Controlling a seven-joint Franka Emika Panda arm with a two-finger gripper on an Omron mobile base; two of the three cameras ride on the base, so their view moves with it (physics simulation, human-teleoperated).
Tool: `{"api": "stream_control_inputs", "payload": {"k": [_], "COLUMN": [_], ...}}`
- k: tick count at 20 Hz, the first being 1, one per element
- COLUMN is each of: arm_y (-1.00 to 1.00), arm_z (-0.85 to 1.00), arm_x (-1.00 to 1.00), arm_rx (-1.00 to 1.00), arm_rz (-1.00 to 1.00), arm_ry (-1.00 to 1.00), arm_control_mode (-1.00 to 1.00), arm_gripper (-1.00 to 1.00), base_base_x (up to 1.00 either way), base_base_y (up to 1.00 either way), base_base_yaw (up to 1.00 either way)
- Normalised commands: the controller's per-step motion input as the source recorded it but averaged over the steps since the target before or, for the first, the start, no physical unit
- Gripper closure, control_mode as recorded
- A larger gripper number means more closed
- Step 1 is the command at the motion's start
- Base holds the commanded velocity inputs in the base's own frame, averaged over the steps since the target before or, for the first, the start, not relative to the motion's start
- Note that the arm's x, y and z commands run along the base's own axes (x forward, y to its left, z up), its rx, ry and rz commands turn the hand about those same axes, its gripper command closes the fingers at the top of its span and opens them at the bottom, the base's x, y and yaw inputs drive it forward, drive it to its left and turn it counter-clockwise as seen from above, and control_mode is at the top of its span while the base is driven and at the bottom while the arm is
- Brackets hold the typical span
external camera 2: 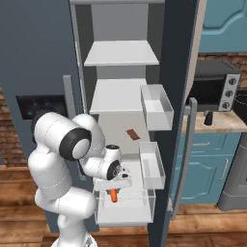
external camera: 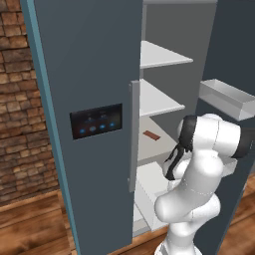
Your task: Place the carrot and mushroom inside the fridge drawer. Close the drawer after placing the vegetables.
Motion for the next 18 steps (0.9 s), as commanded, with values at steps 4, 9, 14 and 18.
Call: {"api": "stream_control_inputs", "payload": {"k": [4, 9, 14, 18], "arm_y": [0.0, 0.0, 0.0, 0.1], "arm_z": [-0.32, -0.04, 0.73, 0.13], "arm_x": [-0.26, -0.16, 0.66, 0.58], "arm_rx": [0.0, 0.0, 0.0, 0.0], "arm_rz": [0.0, 0.0, 0.0, 0.0], "arm_ry": [0.0, 0.01, 0.02, 0.01], "arm_control_mode": [-1.0, -1.0, -1.0, -1.0], "arm_gripper": [1.0, 1.0, 1.0, 1.0], "base_base_x": [0.0, 0.0, 0.0, 0.0], "base_base_y": [0.0, 0.0, 0.0, 0.0], "base_base_yaw": [0.0, 0.0, 0.0, 0.0]}}
